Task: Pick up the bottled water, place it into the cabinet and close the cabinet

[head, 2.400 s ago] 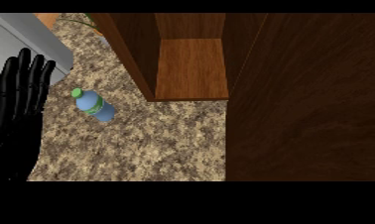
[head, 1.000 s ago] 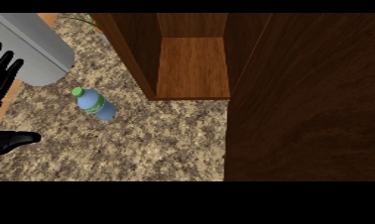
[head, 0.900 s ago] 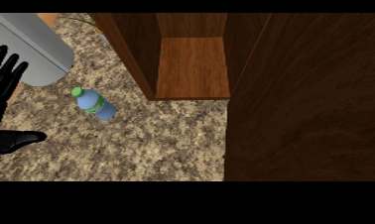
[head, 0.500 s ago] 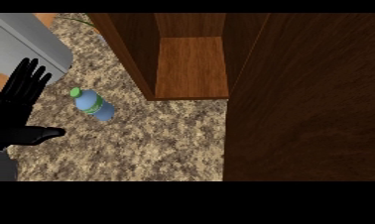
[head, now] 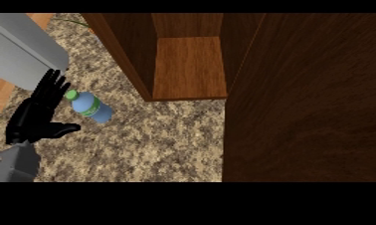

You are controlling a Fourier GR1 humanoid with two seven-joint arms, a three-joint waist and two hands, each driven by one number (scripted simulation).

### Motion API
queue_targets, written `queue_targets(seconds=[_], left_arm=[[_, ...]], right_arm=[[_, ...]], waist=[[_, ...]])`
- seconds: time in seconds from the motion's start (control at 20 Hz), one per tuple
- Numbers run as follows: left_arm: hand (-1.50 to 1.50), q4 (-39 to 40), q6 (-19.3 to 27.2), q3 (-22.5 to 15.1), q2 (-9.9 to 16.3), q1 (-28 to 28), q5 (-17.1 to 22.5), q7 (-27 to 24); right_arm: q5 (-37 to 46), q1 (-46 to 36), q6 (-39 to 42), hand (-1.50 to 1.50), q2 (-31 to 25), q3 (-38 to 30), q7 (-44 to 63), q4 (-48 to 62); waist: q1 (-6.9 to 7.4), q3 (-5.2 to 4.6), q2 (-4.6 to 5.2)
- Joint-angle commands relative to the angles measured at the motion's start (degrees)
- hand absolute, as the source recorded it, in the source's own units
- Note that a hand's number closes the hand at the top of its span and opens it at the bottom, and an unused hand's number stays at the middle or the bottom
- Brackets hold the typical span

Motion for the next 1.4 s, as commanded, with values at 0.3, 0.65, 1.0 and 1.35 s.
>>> queue_targets(seconds=[0.3,0.65,1.0,1.35], left_arm=[[-1.5,24.3,-3.6,-1.2,-0.7,-7.4,-6.6,-17.6],[-1.5,33.2,-7.9,-2.7,0.6,-7.4,-10.4,-28.0],[1.5,39.5,-4.6,-2.9,-1.7,-11.5,-12.5,-34.9],[1.5,39.1,7.2,-6.0,-1.6,-13.8,-18.5,-44.0]], right_arm=[[3.1,6.6,0.0,-1.5,-3.4,1.6,-4.8,-5.6],[4.6,7.9,-2.3,-1.5,-5.1,5.0,-2.3,-9.6],[3.4,9.0,-2.1,-1.5,-7.5,3.5,-7.6,-6.7],[4.6,8.6,-3.6,-1.5,-8.1,4.2,-8.0,-6.2]], waist=[[-1.44,-0.13,0.26],[-0.63,-0.21,0.4],[-1.12,-0.19,0.51],[-1.17,-0.27,0.77]])
